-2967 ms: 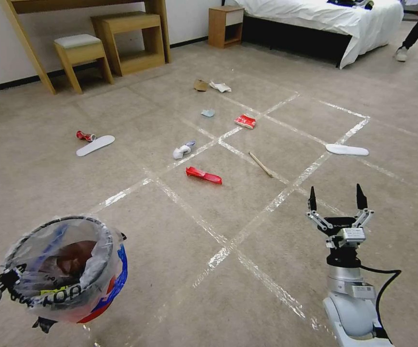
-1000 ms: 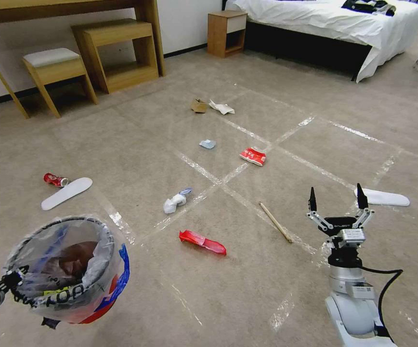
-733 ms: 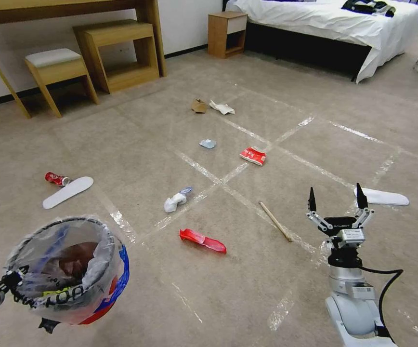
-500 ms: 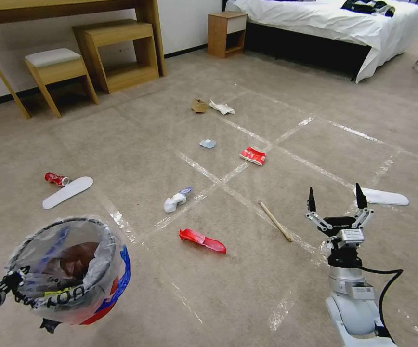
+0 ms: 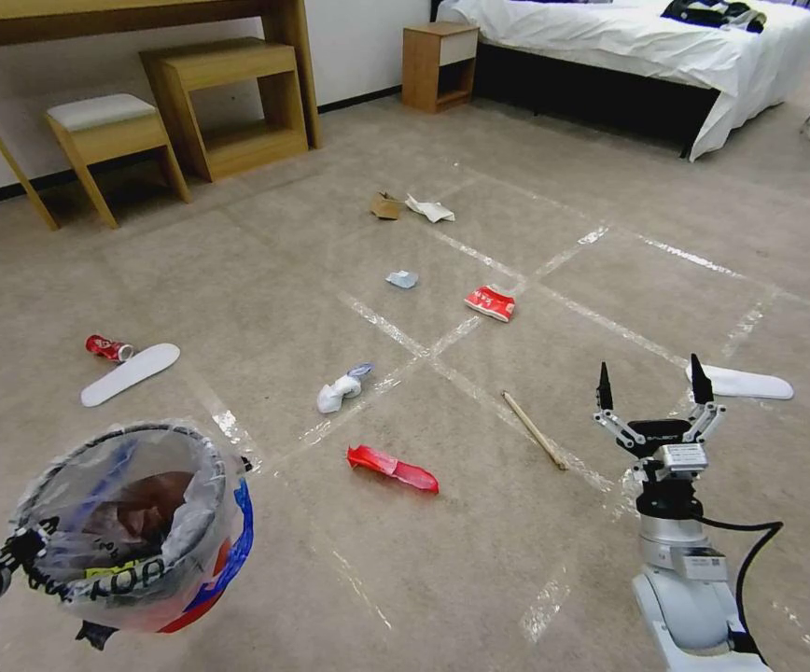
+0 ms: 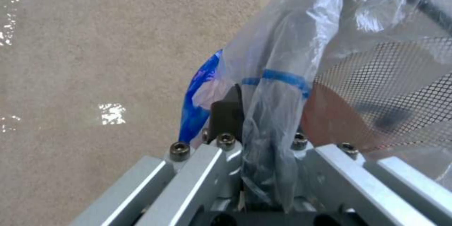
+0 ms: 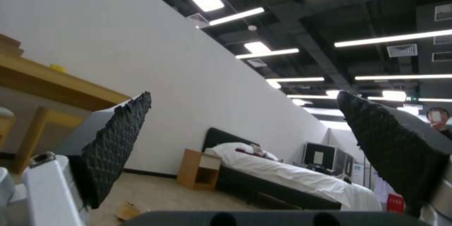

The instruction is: Pick up the trash bin and place the garbage on the floor into it.

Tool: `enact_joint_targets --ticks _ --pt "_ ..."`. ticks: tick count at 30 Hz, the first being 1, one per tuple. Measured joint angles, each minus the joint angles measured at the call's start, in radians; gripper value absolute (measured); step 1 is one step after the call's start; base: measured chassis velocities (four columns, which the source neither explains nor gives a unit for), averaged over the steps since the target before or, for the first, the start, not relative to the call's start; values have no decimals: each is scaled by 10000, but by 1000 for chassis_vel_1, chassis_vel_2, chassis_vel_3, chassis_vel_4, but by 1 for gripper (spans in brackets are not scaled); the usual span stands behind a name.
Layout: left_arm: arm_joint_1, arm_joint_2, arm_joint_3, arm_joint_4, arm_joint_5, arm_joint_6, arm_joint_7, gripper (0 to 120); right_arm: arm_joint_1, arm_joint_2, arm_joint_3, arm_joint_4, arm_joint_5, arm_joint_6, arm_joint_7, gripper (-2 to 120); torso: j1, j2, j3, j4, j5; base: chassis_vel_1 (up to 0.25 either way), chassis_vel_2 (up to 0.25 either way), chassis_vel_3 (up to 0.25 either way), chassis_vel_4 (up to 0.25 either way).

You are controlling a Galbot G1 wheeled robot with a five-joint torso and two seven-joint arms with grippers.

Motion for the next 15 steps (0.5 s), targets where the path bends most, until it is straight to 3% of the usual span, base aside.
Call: enact_joint_targets --ticks 15 --pt "78 -64 7 -98 47 0 52 0 -48 6 29 0 -5 64 -17 100 0 0 2 0 0 -75 79 79 -75"
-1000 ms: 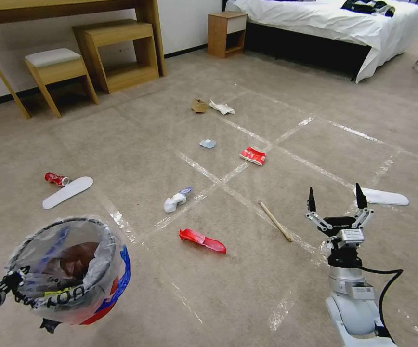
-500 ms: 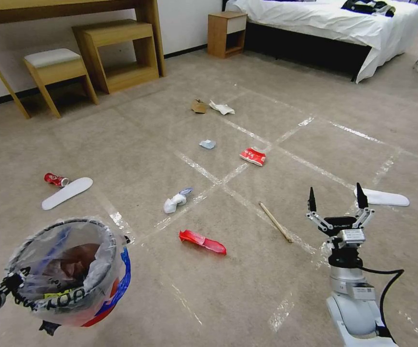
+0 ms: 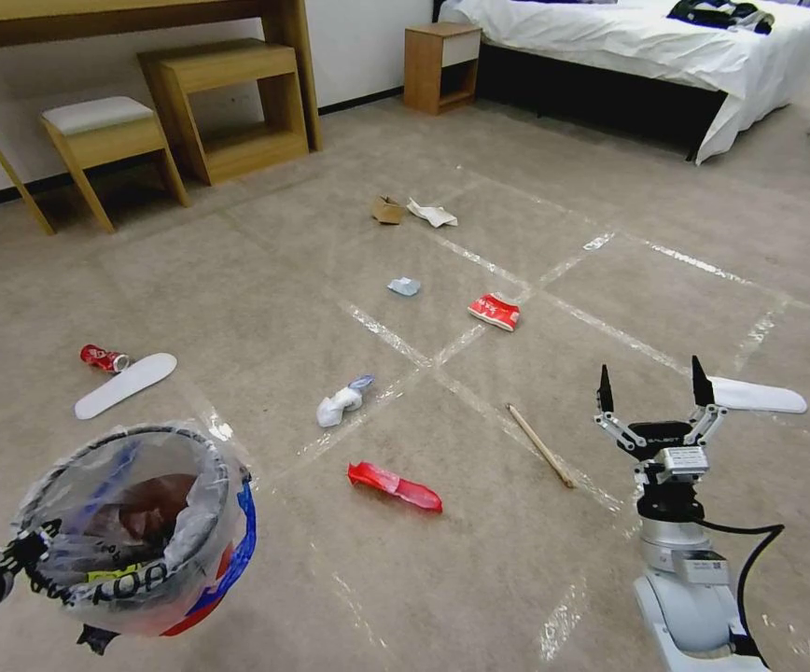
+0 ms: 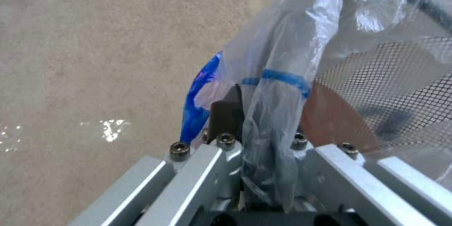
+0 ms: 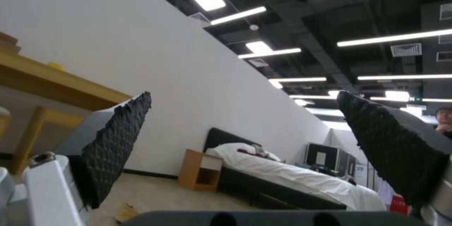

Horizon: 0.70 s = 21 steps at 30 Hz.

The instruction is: Pick up the trash bin and place the garbage on the floor into it.

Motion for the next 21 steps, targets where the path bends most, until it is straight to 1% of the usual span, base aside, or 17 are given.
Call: enact_joint_targets --ticks 13,17,21 --pt "16 -88 13 -47 41 0 19 0 105 22 -4 -65 -212 126 3 100 0 0 0 0 -1 -59 53 58 -54" --pt "-32 -35 -50 -7 -50 0 -4 0 252 -11 -43 -111 -219 174 17 100 0 0 0 -1 -1 0 0 0 0" --pt "-57 68 -150 42 -186 0 -35 0 512 -240 -216 -132 -131 -69 115 100 0 0 -2 -1 0 0 0 0 0"
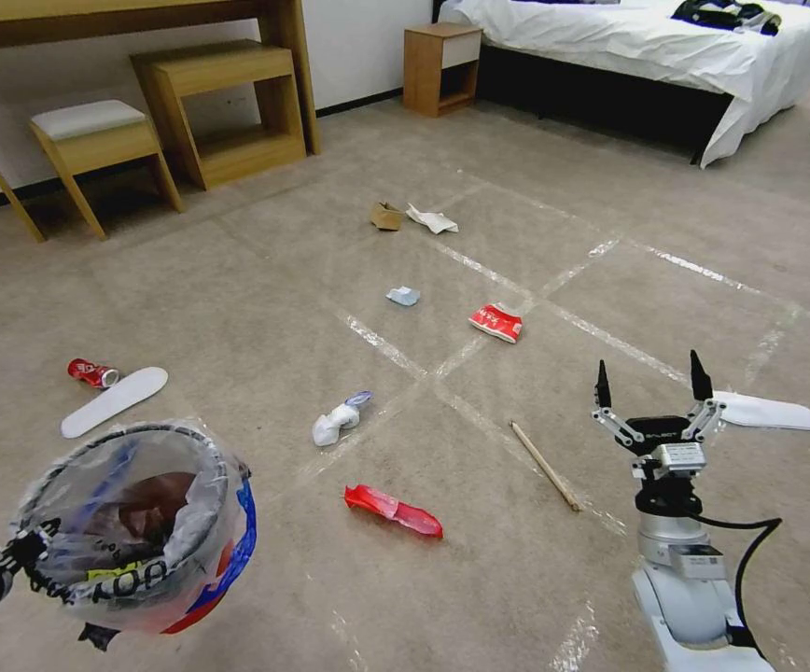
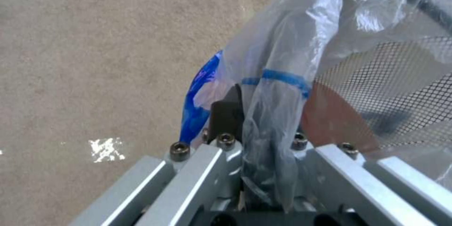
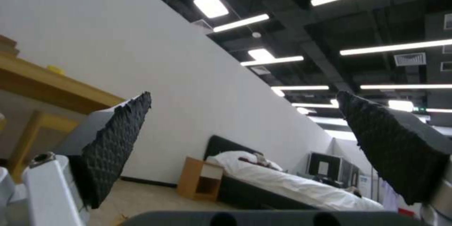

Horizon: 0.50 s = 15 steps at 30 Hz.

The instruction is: Pick up the trash bin and place the garbage on the floor into it.

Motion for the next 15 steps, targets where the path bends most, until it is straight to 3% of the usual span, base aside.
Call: enact_joint_targets --ticks 5,8,15 --pt "-4 86 -95 32 -125 0 -17 0 605 -680 -309 -144 271 -331 -9 100 0 0 0 0 3 0 0 0 0" --pt "24 123 -210 10 -269 0 -9 0 1467 -2103 -988 -400 853 -745 11 100 0 0 1 2 -1 0 0 0 0" --pt "108 89 -355 -51 -326 0 174 0 2757 -3494 -2554 -1017 1654 -1111 -4 100 0 0 1 1 2 0 0 0 0"
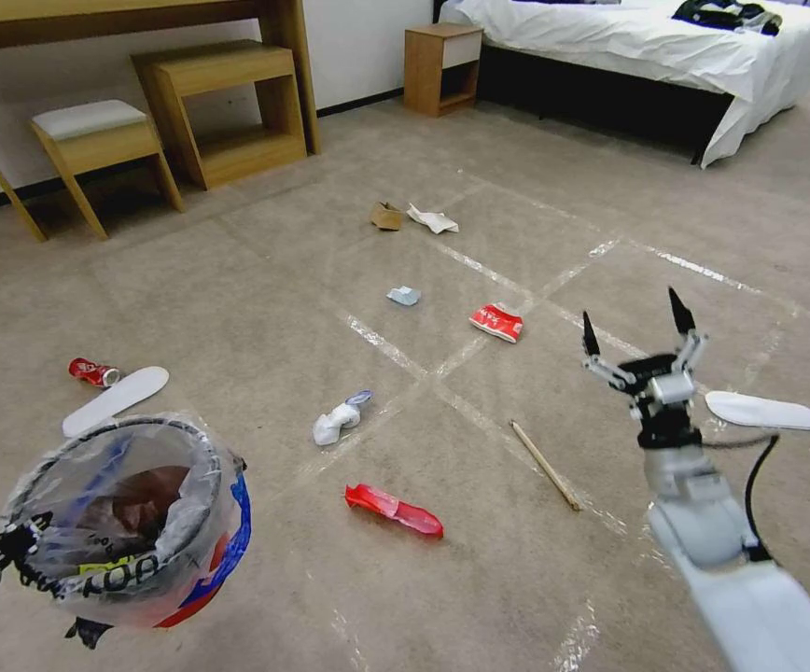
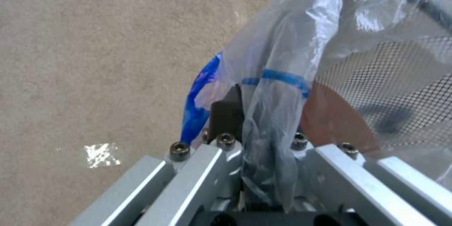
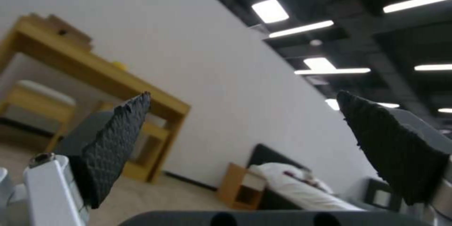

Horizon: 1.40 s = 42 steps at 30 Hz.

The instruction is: Pick up the trash bin and place the garbage on the floor into it.

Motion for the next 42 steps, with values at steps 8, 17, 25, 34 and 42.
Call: enact_joint_targets --ticks 8,17,25,34,42 --pt "-20 -191 -19 23 267 0 224 0 1694 -354 -2753 -933 2325 -653 -1894 100 0 0 0 -2 -3 0 0 0 0" --pt "221 -630 -134 40 776 0 405 0 4405 378 -6727 -2790 2134 -640 -3371 100 0 0 1 4 -5 0 0 0 0" --pt "440 -1037 -31 -13 1311 0 519 0 6569 12 -9785 -2955 2629 -1051 -3474 100 0 0 1 3 -3 0 0 0 0" --pt "383 -1309 342 33 1877 0 676 0 8033 -2447 -12141 -93 5124 -5394 -489 100 0 0 -1 -6 0 0 0 0 0" --pt "352 -1316 450 95 2007 -1 688 0 8805 -3369 -13760 1590 7717 -8402 302 100 1 0 -1 -1 2 0 0 0 0"
